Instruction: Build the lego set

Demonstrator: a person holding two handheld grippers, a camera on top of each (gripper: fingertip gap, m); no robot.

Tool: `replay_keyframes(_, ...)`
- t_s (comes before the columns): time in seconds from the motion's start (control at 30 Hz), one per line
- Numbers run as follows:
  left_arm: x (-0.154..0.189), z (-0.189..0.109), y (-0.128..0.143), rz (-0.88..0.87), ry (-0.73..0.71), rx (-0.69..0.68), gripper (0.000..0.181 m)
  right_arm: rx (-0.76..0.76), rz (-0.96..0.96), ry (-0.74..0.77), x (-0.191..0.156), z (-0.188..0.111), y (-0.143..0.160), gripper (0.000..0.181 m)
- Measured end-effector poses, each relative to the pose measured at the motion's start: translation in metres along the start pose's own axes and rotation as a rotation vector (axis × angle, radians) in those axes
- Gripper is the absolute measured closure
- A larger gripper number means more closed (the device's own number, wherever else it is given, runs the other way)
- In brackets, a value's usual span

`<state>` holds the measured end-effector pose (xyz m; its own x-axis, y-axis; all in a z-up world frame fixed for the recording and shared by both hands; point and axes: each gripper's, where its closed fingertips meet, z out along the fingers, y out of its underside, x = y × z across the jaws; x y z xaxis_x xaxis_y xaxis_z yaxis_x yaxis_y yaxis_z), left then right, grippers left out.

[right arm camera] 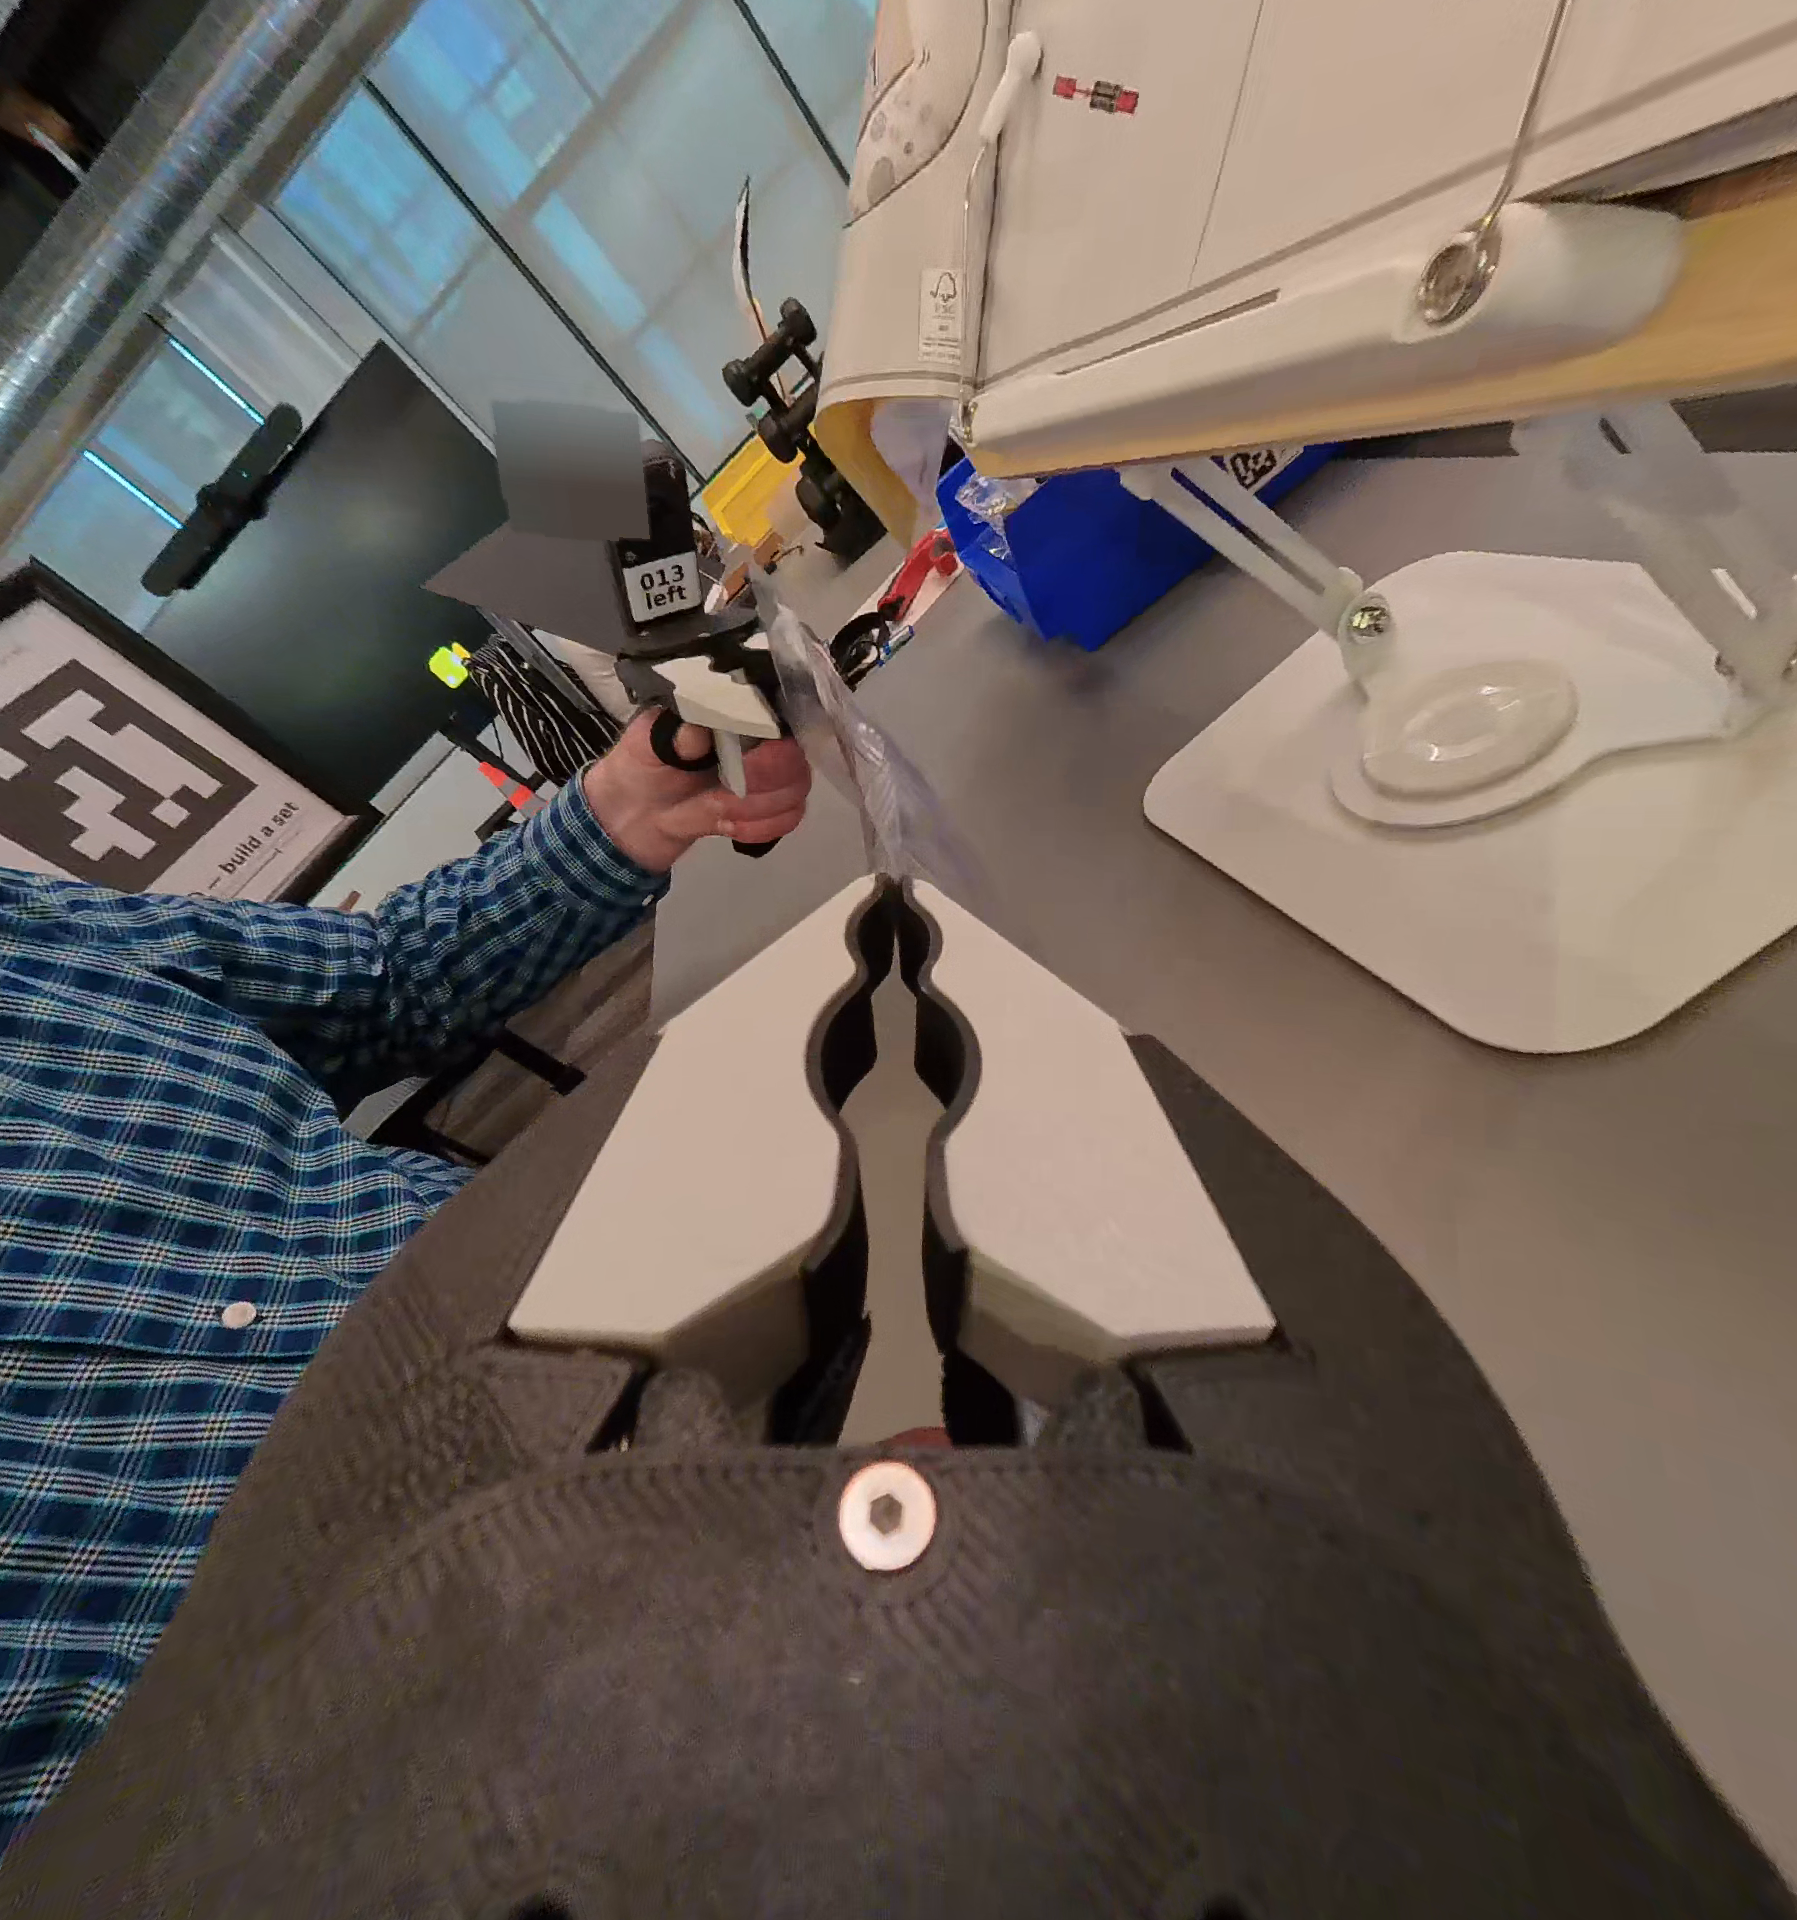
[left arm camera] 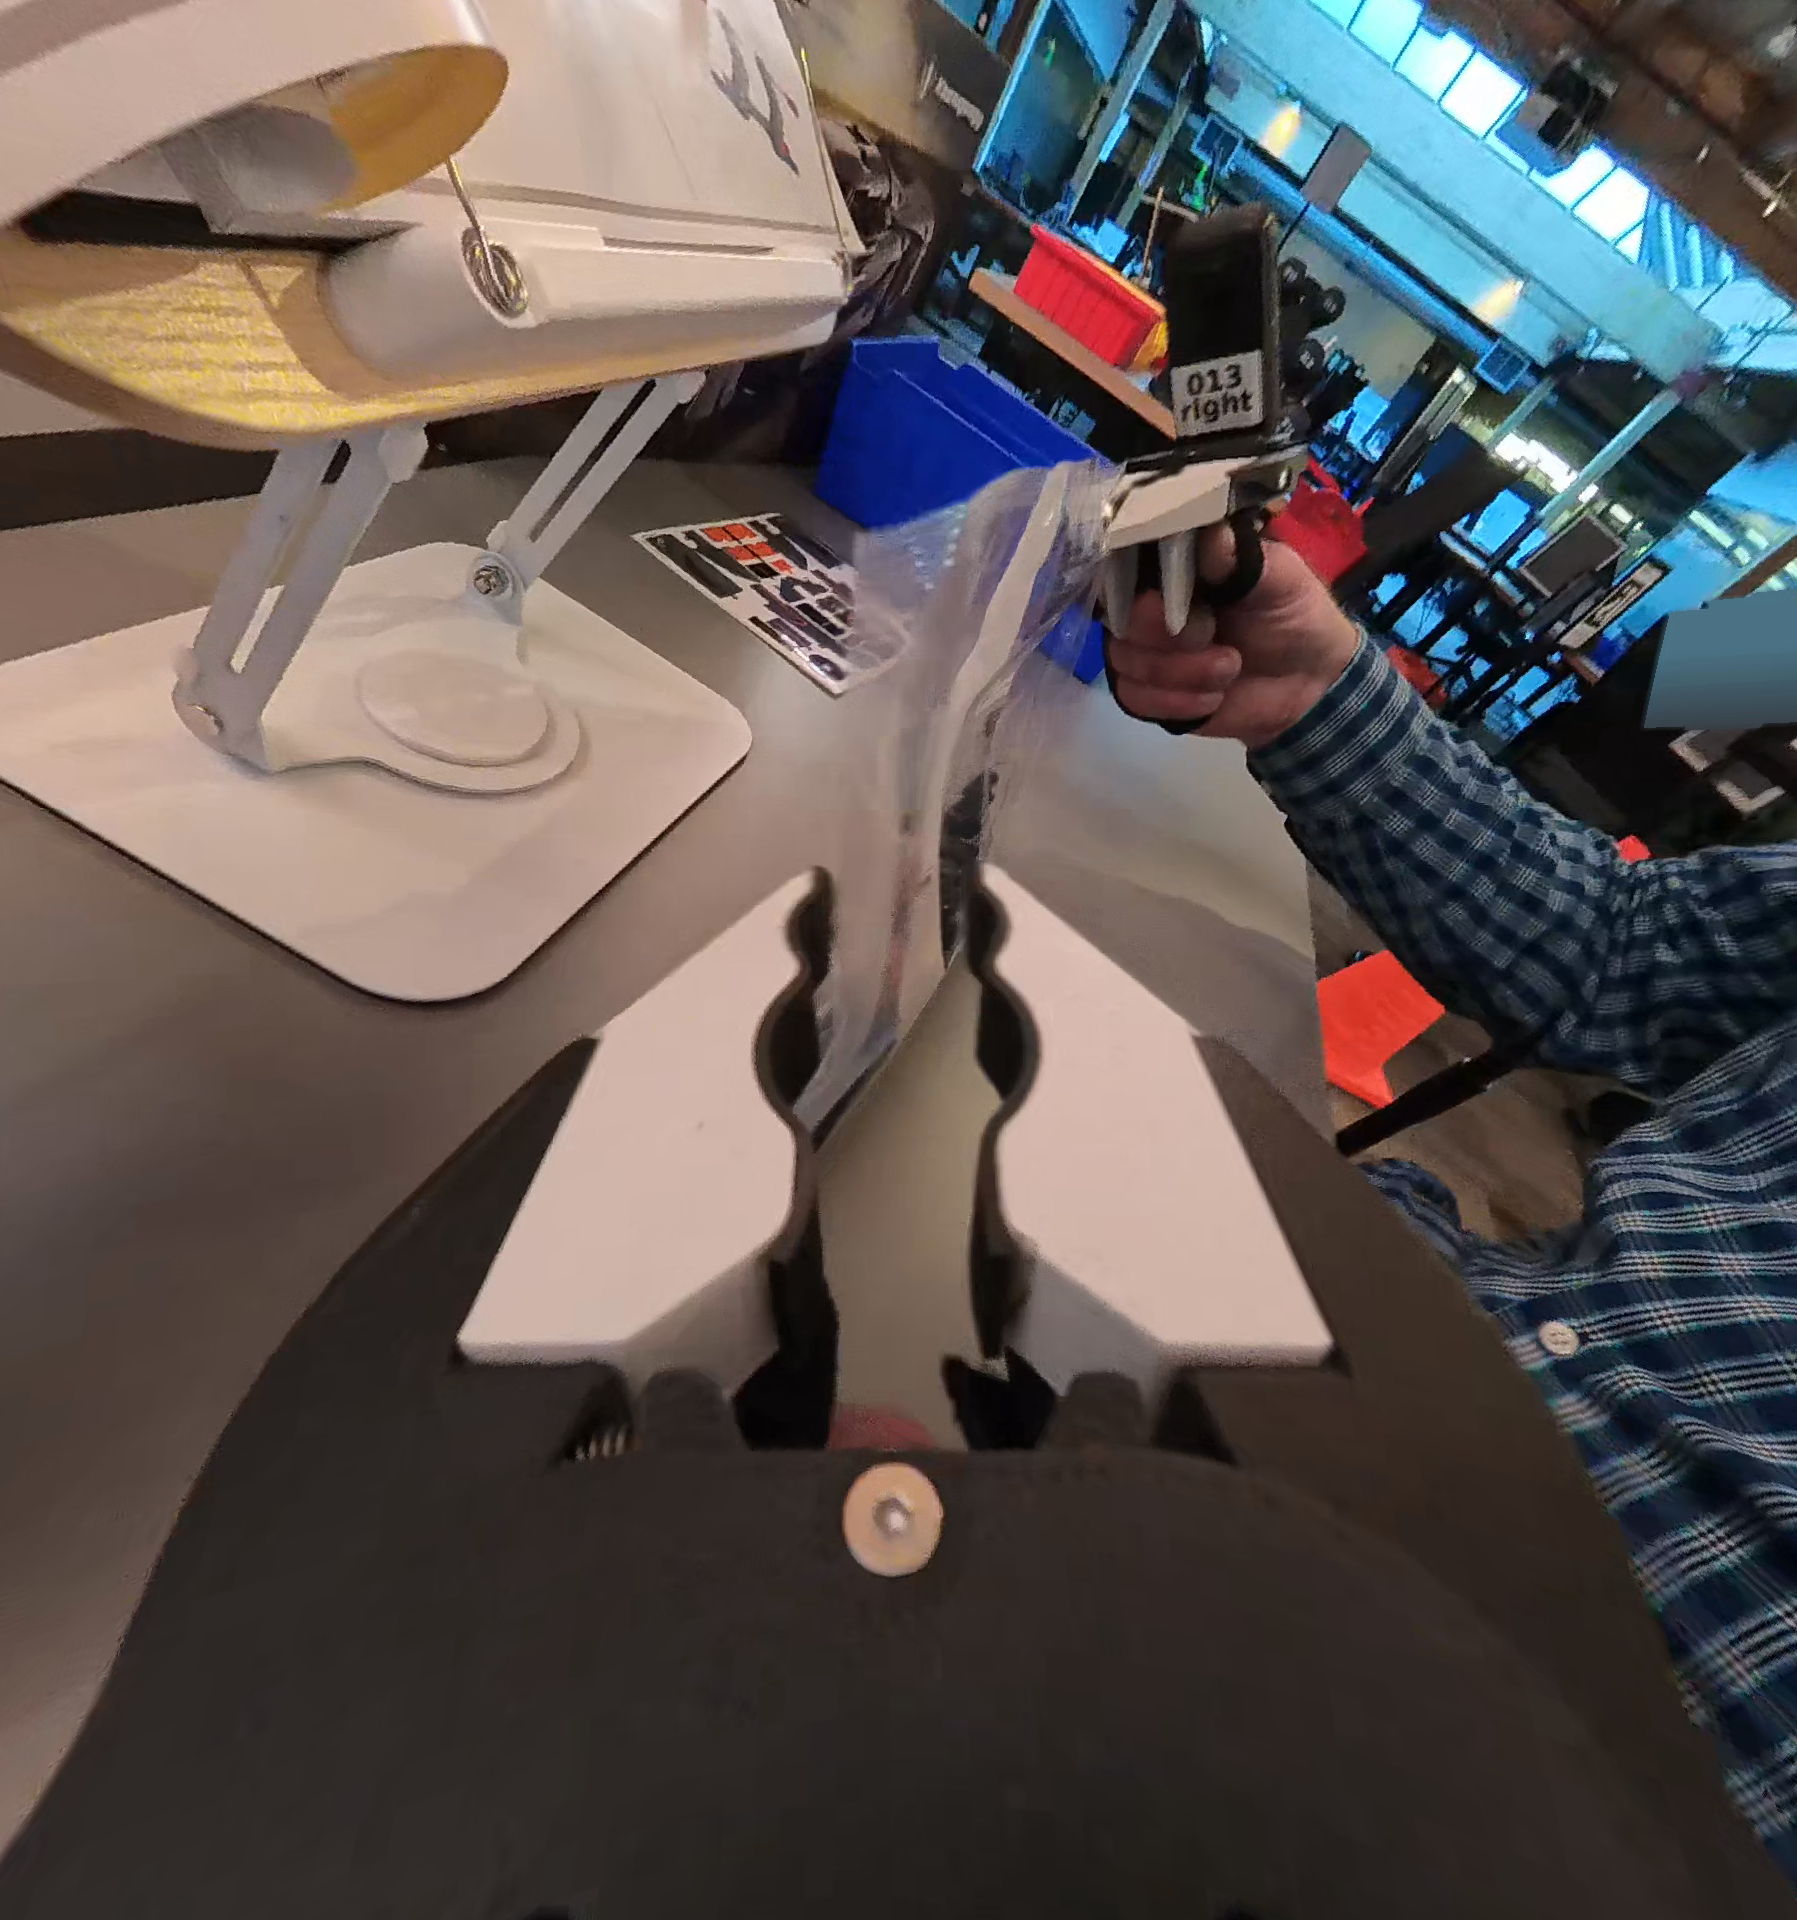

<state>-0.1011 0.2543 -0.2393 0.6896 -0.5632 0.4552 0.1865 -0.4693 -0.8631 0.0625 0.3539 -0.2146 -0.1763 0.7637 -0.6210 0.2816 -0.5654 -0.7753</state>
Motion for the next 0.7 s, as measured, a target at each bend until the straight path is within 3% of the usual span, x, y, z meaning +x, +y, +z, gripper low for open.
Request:
replay_keyframes(0.03, -0.001, 0.001, 0.001, 0.008, -0.001, -0.019, 0.171, 0.005, -0.008, 0.006, 0.001, -0.001, -0.003, 0.181)
replay_keyframes(0.13, -0.011, 0.006, 0.000, 0.006, -0.043, -0.030, 0.181, 0.021, -0.023, 0.031, 0.007, 0.000, -0.009, 0.179)
replay_keyframes(0.2, -0.017, 0.007, 0.001, -0.017, -0.049, -0.034, 0.181, 0.018, 0.003, 0.011, 0.011, 0.002, -0.006, 0.159)
replay_keyframes(0.37, -0.024, 0.004, 0.000, -0.036, -0.042, -0.002, 0.181, -0.029, 0.028, -0.012, 0.029, 0.011, 0.019, 0.131)
replay_keyframes(0.43, -0.028, 0.003, 0.002, -0.059, -0.035, -0.005, 0.181, -0.039, 0.032, -0.011, 0.036, 0.015, 0.027, 0.150)
replay_keyframes(0.57, -0.032, 0.002, 0.004, -0.059, -0.038, -0.010, 0.181, -0.046, 0.038, -0.027, 0.045, 0.023, 0.033, 0.171)
replay_keyframes(0.7, -0.036, 0.000, 0.002, -0.074, -0.045, 0.002, 0.181, -0.054, 0.011, -0.002, 0.047, 0.024, 0.029, 0.181)
